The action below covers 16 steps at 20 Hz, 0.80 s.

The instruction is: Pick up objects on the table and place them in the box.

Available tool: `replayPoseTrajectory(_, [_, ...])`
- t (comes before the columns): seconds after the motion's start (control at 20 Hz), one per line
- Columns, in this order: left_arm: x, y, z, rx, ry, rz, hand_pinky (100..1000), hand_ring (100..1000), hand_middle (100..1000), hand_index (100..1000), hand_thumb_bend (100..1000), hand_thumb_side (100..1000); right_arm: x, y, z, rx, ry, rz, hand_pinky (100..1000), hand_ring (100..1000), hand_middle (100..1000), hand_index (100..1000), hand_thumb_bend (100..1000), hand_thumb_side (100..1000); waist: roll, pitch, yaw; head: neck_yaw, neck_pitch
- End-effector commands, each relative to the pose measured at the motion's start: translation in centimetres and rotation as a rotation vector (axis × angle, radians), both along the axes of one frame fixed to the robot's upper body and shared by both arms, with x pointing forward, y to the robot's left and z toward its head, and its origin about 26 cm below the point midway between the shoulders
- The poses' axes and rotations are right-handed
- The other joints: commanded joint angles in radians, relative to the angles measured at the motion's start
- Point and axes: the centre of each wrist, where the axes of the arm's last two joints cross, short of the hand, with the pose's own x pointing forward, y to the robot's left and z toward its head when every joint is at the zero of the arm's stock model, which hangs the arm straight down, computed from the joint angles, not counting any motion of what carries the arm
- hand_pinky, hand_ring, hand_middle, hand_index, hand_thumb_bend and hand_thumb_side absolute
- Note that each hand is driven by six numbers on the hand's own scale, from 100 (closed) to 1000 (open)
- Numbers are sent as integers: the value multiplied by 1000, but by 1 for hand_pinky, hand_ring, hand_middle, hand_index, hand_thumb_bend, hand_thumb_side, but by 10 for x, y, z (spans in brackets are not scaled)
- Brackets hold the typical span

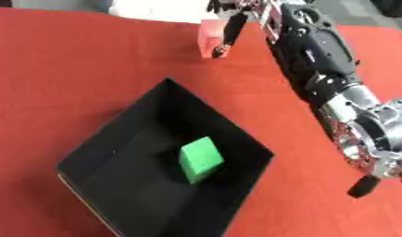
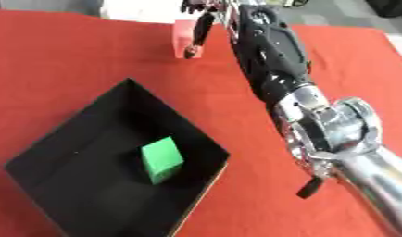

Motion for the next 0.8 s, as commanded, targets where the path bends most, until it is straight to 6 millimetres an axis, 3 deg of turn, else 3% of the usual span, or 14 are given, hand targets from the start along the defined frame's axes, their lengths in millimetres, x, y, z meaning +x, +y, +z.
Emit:
replayPoseTrajectory(0.05, [-1,0,8,15,-27,-12,569,733,639,823,237,890,-3,-2,15,5,-15,-10,883,902,860,939,612,277,5,-19,3,-9,-15])
replayPoseTrajectory(0.15, [-1,-1,8,16,-27,-13,569,733,639,823,238,892,-2,-5,12,8,-5,-18,862,876,809,905,576,251,4,-17,2,-10,-16])
replayPoseTrajectory(0.25, [-1,0,8,17,-26,-12,569,733,640,823,238,893,-5,-23,9,7,-12,-27,801,785,650,786,477,151,2,-14,1,-10,-16])
replayPoseTrajectory(0.3, [-1,0,8,19,-26,-12,569,733,640,823,238,893,-8,-32,10,6,-28,-29,738,703,551,711,421,100,1,-13,2,-10,-15])
replayPoseTrajectory(0.35, [-1,0,8,19,-25,-13,569,733,640,823,238,893,-11,-37,13,8,-52,-29,561,528,377,557,364,100,1,-13,3,-10,-14])
replayPoseTrajectory(0.4, [-1,0,8,19,-25,-13,569,733,640,823,238,893,-13,-39,20,14,-87,-32,459,441,285,474,378,100,1,-12,3,-10,-12])
replayPoseTrajectory(0.5, [-1,0,8,19,-24,-16,569,733,640,823,238,892,-18,-37,29,39,-153,-28,387,370,217,414,326,100,1,-12,2,-11,-10])
replayPoseTrajectory(0.8, [-2,0,7,26,-15,-21,570,733,640,824,238,893,-21,-32,33,109,-262,-12,351,324,168,379,256,100,3,-19,-8,-9,0])
